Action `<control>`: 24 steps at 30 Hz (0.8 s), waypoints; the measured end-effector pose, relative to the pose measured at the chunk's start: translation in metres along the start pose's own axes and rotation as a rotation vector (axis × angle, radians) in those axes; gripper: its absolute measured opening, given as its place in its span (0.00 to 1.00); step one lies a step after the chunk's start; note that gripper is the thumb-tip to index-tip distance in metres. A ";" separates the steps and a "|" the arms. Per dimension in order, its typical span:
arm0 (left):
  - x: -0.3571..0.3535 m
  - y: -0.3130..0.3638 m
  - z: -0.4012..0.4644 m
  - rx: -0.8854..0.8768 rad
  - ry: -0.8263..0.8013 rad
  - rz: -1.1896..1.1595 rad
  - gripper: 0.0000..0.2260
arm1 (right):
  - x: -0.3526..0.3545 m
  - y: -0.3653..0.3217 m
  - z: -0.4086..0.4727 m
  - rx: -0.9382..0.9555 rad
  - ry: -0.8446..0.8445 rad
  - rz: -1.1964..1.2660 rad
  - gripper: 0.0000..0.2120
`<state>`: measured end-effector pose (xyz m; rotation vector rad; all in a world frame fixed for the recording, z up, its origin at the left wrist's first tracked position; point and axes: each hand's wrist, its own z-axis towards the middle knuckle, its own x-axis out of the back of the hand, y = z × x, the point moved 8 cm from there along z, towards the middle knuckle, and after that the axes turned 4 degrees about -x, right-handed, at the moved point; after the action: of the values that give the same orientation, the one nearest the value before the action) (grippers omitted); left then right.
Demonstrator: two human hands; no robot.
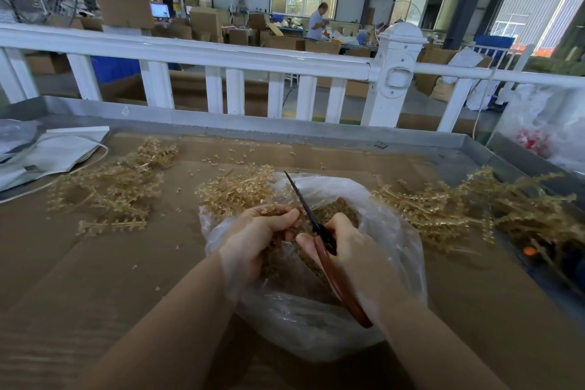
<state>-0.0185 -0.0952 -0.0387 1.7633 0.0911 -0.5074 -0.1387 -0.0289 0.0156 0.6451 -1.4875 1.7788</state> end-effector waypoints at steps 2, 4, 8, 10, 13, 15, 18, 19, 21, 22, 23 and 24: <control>0.000 0.000 0.001 0.000 0.002 -0.003 0.03 | 0.001 0.001 0.000 -0.010 -0.003 0.011 0.16; 0.001 0.000 0.000 -0.001 0.001 -0.003 0.03 | 0.000 0.001 0.000 -0.024 -0.014 0.026 0.16; 0.001 0.001 0.001 -0.009 -0.003 0.025 0.02 | -0.001 0.002 0.000 -0.047 -0.032 0.004 0.17; 0.001 0.001 0.000 -0.011 -0.003 0.032 0.02 | -0.001 0.001 0.001 -0.050 -0.034 -0.009 0.17; 0.002 0.001 0.000 -0.009 0.009 0.053 0.05 | -0.003 0.001 0.001 -0.051 -0.032 -0.019 0.18; 0.003 0.001 -0.001 -0.005 0.029 0.057 0.07 | -0.004 0.002 0.001 -0.059 -0.025 -0.020 0.18; 0.004 0.000 -0.003 -0.001 0.067 0.043 0.04 | -0.006 0.004 0.001 -0.068 -0.016 -0.003 0.18; 0.005 0.000 -0.004 -0.001 0.078 0.036 0.04 | -0.006 0.004 0.000 -0.062 -0.015 -0.007 0.18; 0.007 0.000 -0.003 -0.003 0.087 0.033 0.04 | -0.007 0.002 0.000 -0.044 -0.012 -0.024 0.18; 0.008 -0.001 -0.003 -0.004 0.085 0.038 0.04 | -0.008 0.002 0.000 -0.036 -0.010 -0.034 0.17; 0.008 -0.001 -0.003 -0.004 0.082 0.043 0.05 | -0.008 0.001 0.000 -0.029 -0.008 -0.047 0.17; 0.008 -0.001 -0.002 -0.005 0.080 0.048 0.06 | -0.008 0.000 0.001 -0.023 -0.005 -0.061 0.16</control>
<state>-0.0109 -0.0946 -0.0427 1.7771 0.1055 -0.4018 -0.1342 -0.0311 0.0096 0.6766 -1.4737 1.7133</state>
